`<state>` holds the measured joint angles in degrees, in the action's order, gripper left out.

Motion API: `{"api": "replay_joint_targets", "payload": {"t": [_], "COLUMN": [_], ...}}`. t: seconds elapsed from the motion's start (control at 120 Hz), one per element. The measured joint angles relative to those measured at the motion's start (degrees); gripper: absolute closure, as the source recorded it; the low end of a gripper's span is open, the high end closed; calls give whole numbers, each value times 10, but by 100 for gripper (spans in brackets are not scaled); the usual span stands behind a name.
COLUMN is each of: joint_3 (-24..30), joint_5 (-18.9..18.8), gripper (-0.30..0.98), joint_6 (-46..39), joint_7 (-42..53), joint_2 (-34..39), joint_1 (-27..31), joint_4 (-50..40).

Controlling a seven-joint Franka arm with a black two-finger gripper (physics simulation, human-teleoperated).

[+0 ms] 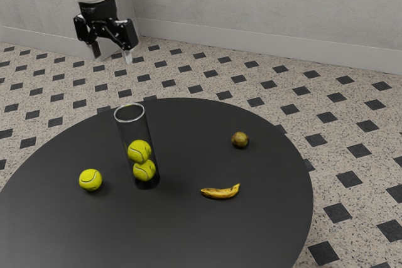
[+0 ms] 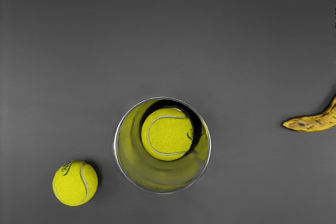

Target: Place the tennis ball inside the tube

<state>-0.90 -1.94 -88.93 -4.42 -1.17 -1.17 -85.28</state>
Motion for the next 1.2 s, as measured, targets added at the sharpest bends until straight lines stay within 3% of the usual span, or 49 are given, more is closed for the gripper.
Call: {"api": "replay_joint_targets", "payload": {"t": [0.167, 0.375, 0.575, 0.833, 1.2], "joint_3": [8, 13, 12, -1, -1], "joint_5": [0, -5, -5, -4, 10], "gripper": [0, 0, 0, 0, 0], "joint_6": [0, -24, -80, -205, -394], "joint_7": [1, 1, 2, -6, -15], "joint_2": [38, 225, 300, 283, 127], "joint_1": [7, 22, 51, 90, 131], "joint_4": [-16, -248, -405, -528, -561]}}
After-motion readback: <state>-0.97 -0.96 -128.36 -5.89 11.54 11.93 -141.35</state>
